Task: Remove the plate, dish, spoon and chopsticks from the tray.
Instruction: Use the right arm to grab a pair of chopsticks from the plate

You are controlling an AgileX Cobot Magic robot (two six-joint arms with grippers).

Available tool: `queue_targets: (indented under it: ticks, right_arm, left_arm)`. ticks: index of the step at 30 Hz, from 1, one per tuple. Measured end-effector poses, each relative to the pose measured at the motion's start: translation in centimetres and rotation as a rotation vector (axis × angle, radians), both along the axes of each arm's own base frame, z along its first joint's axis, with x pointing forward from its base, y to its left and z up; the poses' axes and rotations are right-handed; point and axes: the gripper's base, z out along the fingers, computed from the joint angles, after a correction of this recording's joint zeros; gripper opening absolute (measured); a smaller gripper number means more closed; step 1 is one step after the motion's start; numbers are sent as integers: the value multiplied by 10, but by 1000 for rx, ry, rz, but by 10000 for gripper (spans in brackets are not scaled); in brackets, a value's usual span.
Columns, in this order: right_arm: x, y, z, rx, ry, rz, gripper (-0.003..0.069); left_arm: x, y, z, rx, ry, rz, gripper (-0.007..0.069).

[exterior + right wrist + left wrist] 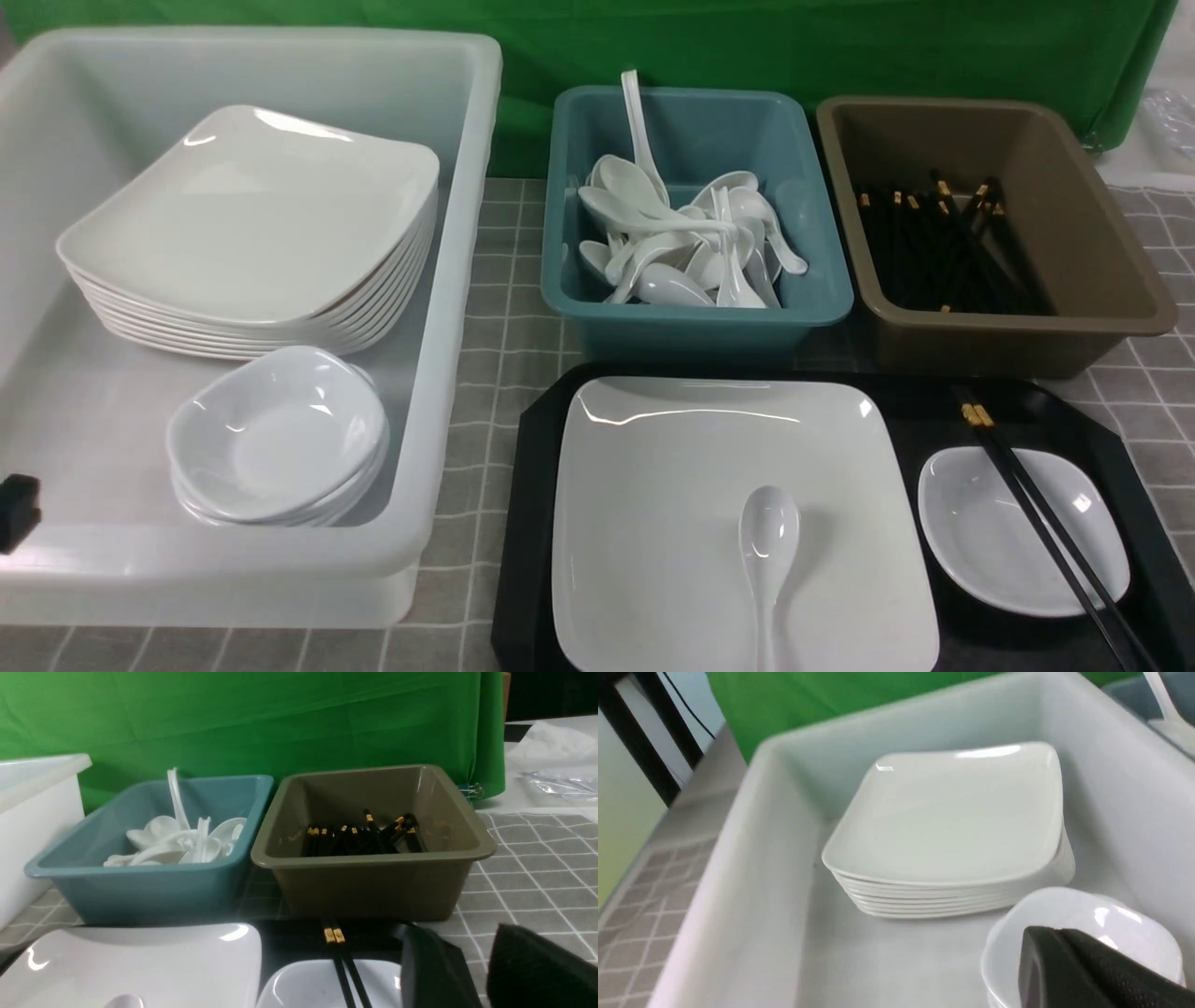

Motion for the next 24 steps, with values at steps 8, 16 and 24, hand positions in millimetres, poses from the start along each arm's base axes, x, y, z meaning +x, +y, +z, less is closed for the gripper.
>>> queue_targets:
  ticks: [8,16,24]
  right_arm:
    - [0,1,5,213,-41,10,237]
    - [9,5,27,231,175,53,113]
    - [69,41,83,-191,685,228,91]
  left_arm:
    - [5,-14,-16,-234,418,6,20]
    - [-1,-35,-15,-302,486,-214,20]
    - [9,-50,8,-266,478,-331,20]
